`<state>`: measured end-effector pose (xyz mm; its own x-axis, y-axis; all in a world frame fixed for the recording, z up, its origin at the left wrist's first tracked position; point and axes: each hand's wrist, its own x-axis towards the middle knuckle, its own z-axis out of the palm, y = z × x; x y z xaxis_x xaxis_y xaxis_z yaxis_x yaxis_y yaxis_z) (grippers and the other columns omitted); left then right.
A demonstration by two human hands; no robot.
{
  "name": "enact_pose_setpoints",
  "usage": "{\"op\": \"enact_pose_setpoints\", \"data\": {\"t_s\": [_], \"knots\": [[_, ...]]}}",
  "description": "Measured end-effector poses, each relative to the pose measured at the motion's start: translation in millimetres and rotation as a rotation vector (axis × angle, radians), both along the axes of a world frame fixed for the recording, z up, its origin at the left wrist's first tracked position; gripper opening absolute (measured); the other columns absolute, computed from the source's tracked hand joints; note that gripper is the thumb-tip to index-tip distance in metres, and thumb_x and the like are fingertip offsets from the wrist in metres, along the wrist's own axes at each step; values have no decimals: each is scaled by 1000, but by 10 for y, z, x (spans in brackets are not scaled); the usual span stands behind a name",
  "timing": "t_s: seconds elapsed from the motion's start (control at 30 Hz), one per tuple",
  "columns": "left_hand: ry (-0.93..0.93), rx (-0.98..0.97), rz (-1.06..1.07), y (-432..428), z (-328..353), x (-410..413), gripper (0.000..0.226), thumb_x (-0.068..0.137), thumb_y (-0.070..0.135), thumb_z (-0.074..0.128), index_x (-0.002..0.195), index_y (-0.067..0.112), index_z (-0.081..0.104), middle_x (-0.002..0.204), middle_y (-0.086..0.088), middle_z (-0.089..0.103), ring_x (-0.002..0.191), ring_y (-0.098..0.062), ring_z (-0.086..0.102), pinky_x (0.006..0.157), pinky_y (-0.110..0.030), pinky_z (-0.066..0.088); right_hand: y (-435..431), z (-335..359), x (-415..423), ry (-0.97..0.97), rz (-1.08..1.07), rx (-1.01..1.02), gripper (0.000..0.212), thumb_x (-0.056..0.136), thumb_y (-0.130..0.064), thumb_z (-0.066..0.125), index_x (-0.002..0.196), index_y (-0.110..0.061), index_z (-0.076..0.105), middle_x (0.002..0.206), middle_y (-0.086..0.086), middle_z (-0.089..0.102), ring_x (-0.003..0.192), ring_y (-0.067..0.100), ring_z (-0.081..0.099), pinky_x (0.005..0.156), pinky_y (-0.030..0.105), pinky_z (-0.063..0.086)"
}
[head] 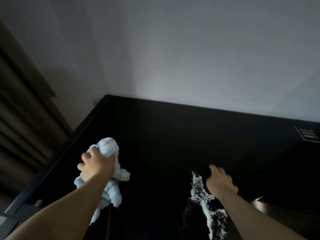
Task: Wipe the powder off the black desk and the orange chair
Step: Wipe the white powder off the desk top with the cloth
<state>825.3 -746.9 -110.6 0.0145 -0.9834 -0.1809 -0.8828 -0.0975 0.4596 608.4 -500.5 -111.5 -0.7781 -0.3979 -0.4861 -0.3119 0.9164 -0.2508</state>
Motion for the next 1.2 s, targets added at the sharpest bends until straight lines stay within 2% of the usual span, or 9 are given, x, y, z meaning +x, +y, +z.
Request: {"op": "enact_pose_setpoints", "data": {"t_s": [0.33,0.47,0.57,0.63,0.7,0.77,0.93,1.07,1.2], "knots": [[-106,167,-18,-334,-130,-477,65,80,45,50,139,29,29,139,-5,37,116,-37,35,89,-48,35,-76,-66,-27,-42,-22,68,59,96,-15,38,149,-25,16,156,3,16,141,33,15,107,55,33],[-132,136,-337,17,-100,-930,66,80,41,49,141,31,27,143,0,36,120,-35,34,91,-45,37,-57,-73,-41,-64,-33,41,58,96,-19,38,150,-25,17,157,2,12,143,32,11,109,55,30],[-178,98,-632,420,-121,-1180,69,77,43,53,141,35,27,141,5,37,120,-30,35,80,-37,37,-4,-56,-94,-71,-15,-9,54,96,-17,36,149,-24,24,157,0,17,143,29,14,111,51,28],[-174,98,-826,618,-141,-1235,70,71,49,54,137,41,31,135,9,44,118,-27,37,75,-33,35,66,-44,-129,-69,-4,-59,50,96,-17,36,146,-22,32,153,0,26,136,27,29,107,47,34],[-152,110,-977,695,-141,-1225,68,62,53,53,128,47,37,122,14,52,115,-23,41,74,-32,37,170,-37,-138,-87,-35,-151,48,95,-17,38,142,-21,38,143,2,42,111,22,48,89,40,41],[-116,54,-968,630,-135,-1164,63,61,52,51,123,49,40,115,15,54,113,-23,44,76,-34,39,320,-41,-119,-61,-88,-204,47,94,-18,39,141,-23,39,132,2,49,97,21,54,81,39,42],[-145,-19,-611,465,-194,-1059,64,76,49,45,137,42,27,137,12,42,113,-25,40,78,-35,35,653,-34,-71,44,-117,-70,51,97,-21,37,146,-26,25,152,-4,27,135,19,32,105,49,34],[-218,-97,-763,954,-259,-1320,66,76,50,47,138,41,26,141,10,37,117,-28,37,83,-38,37,667,-25,-11,-30,-93,-161,51,96,-20,37,146,-27,27,152,-3,27,133,20,35,105,48,36],[-229,-38,-949,1317,-216,-1554,68,77,45,49,139,40,23,140,9,39,117,-26,35,84,-36,36,759,-89,45,-43,-40,-164,51,96,-17,36,145,-27,28,151,-4,28,131,19,38,106,48,35]]}}
